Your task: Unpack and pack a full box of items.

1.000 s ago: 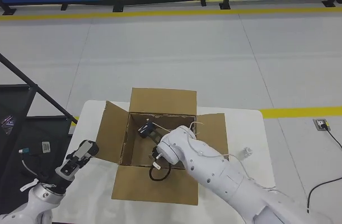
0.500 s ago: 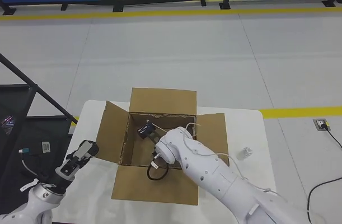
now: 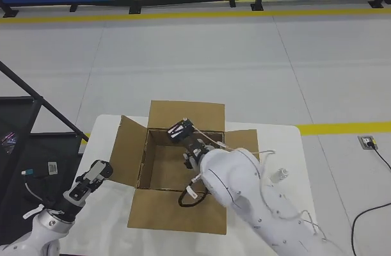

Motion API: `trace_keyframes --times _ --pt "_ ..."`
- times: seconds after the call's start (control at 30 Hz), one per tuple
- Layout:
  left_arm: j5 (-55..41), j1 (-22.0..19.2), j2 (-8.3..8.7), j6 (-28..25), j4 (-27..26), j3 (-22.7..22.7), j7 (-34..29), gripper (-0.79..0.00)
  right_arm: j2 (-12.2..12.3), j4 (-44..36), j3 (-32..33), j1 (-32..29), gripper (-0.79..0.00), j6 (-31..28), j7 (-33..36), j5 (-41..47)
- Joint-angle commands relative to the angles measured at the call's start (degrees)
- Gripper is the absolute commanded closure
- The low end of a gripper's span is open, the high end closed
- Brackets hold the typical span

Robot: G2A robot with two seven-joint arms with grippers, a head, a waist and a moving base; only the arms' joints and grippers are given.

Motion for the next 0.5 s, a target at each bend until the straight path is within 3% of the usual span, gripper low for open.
trace_keyframes --times 0.0,0.23,0.47 --pt "0.0 0.0 0.0 0.0 0.0 0.0 0.0 -0.785 1.2 -11.7 4.2 -5.5 0.0 -1.6 3.7 -4.2" --pt "0.0 0.0 0.0 0.0 0.0 0.0 0.0 -0.785 3.1 -29.2 13.8 -19.9 0.0 -1.2 8.1 -13.9" --pt "0.0 0.0 0.0 0.0 0.0 0.0 0.0 -0.785 3.8 -29.5 25.7 -31.6 0.0 2.5 4.7 -12.6"
